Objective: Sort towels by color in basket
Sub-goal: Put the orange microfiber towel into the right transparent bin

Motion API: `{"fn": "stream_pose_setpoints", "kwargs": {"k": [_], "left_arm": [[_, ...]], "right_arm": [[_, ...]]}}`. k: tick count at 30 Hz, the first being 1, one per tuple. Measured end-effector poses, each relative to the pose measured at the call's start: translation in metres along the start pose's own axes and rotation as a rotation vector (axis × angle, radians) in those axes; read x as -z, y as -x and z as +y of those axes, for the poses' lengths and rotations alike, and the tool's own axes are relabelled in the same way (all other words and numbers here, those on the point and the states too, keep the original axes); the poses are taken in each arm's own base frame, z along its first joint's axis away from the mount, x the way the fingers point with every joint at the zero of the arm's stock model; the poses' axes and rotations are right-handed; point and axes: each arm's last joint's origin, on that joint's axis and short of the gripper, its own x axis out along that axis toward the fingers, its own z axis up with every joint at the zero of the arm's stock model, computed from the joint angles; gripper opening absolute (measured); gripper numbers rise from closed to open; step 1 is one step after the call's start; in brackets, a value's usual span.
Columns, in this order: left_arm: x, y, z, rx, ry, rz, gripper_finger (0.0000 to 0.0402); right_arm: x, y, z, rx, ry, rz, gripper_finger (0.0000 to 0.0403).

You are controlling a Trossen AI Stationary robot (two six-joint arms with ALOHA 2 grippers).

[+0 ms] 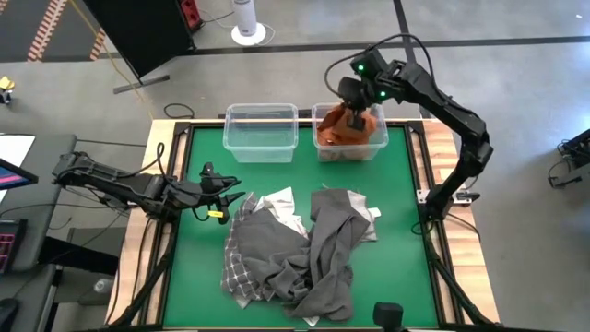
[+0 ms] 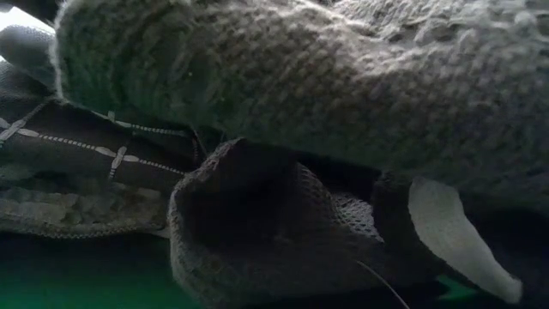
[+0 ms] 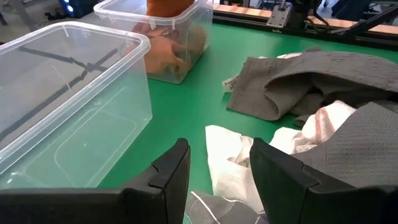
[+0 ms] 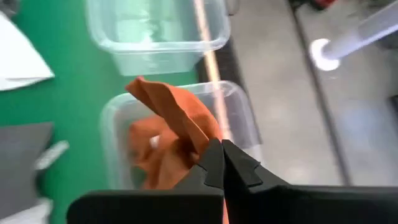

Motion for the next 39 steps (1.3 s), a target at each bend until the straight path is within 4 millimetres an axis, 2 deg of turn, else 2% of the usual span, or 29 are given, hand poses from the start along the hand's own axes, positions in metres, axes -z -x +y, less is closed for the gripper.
{"fn": "stream_pose_setpoints", "kwargs": {"k": [6, 16, 26, 30, 34, 39], "left_arm": [[0.000, 0.000, 0.000, 0.000, 0.004, -0.001, 0.0160], [0.000, 0.000, 0.000, 0.000, 0.008, -0.001, 0.0160], [-0.002, 0.000, 0.000, -0.013, -0.004, -0.024, 0.0160], [-0.002, 0.000, 0.000, -0.016, -0.007, -0.025, 0.0160], [-0.003, -0.001, 0.002, -0.026, -0.002, -0.026, 0.0160], [-0.003, -0.002, 0.004, -0.040, 0.003, -0.026, 0.0160]], "right_arm": [[0.016, -0.008, -0.004, -0.071, -0.058, 0.071, 0.0016], [0.050, -0.053, -0.002, -0.104, -0.241, 0.218, 0.0016], [0.058, -0.073, 0.006, -0.078, -0.505, 0.245, 0.0016], [0.062, -0.092, 0.011, -0.061, -0.669, 0.312, 0.0016], [0.062, -0.120, 0.018, -0.047, -0.819, 0.390, 0.0017], [0.068, -0.160, 0.026, -0.047, -0.894, 0.503, 0.0023]]}}
